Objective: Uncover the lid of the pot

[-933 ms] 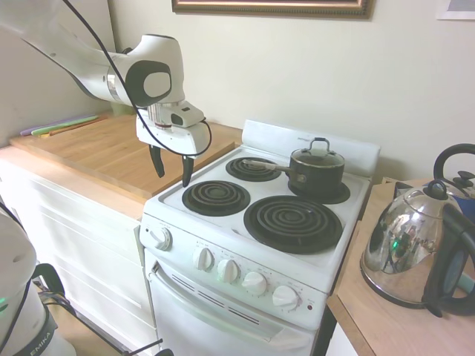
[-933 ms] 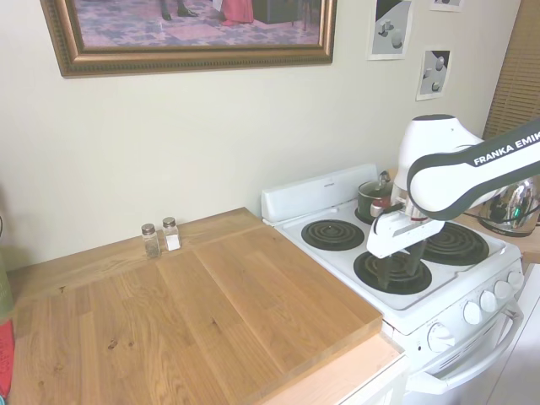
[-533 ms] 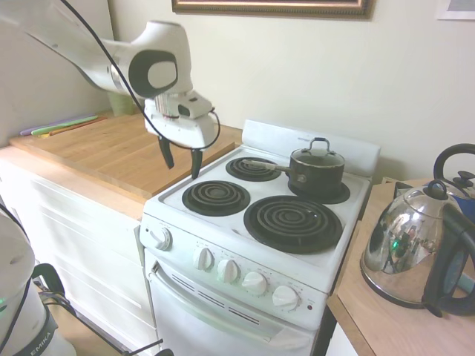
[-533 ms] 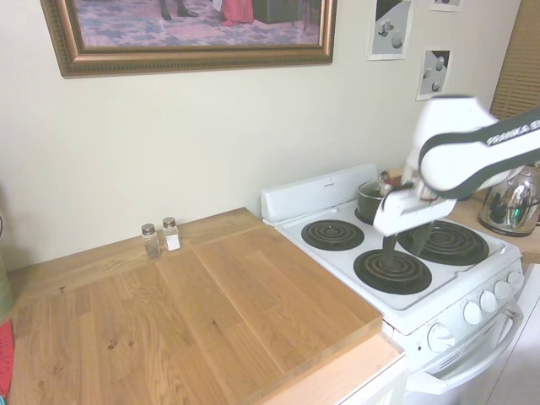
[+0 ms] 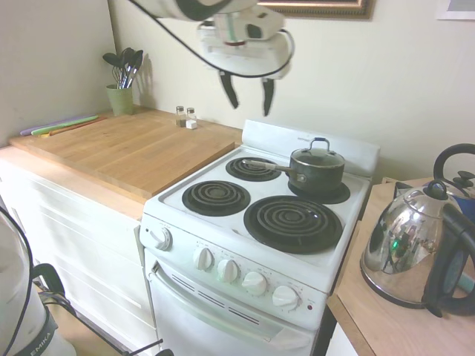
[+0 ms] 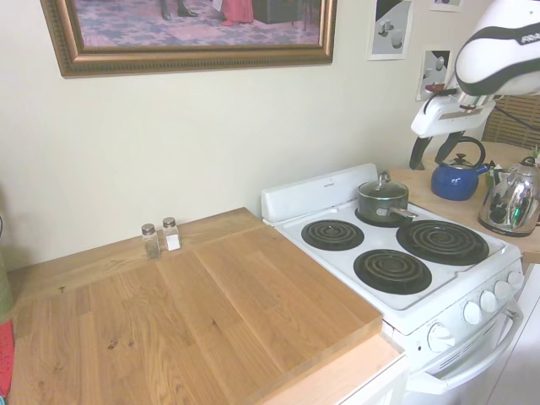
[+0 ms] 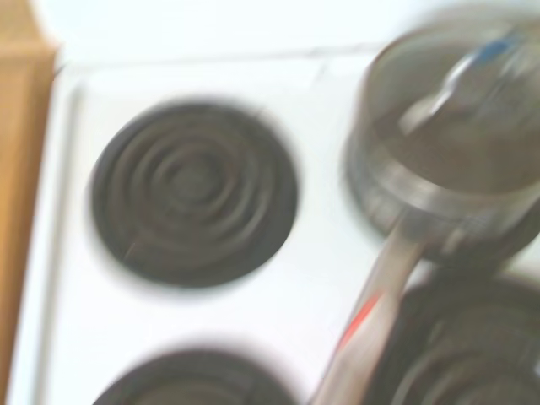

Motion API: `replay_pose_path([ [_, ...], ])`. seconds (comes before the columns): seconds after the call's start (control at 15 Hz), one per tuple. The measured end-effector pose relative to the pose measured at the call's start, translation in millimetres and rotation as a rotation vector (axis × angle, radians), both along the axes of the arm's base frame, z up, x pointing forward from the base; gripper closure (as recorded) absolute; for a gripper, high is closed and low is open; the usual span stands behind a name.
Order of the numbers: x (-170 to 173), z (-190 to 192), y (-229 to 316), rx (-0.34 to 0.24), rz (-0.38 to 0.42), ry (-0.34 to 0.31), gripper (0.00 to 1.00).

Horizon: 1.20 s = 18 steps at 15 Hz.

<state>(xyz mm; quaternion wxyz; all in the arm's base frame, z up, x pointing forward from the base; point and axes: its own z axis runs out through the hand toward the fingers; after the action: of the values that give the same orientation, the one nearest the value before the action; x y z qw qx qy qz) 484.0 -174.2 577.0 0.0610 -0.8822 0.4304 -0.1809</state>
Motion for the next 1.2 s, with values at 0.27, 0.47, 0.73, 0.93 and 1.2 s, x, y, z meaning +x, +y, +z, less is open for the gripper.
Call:
replay_pose_path([
  [0.27, 59, 25, -36, 0.019, -0.014, -0.073, 0.0],
  [0.47, 96, -4, -52, 0.04, -0.039, -0.061, 0.0],
  [0.73, 151, -62, -78, 0.096, -0.149, 0.017, 0.0],
  [0.93, 181, -79, -82, 0.136, -0.229, 0.093, 1.0],
  [1.2, 200, -84, -80, 0.167, -0.321, 0.162, 1.0],
])
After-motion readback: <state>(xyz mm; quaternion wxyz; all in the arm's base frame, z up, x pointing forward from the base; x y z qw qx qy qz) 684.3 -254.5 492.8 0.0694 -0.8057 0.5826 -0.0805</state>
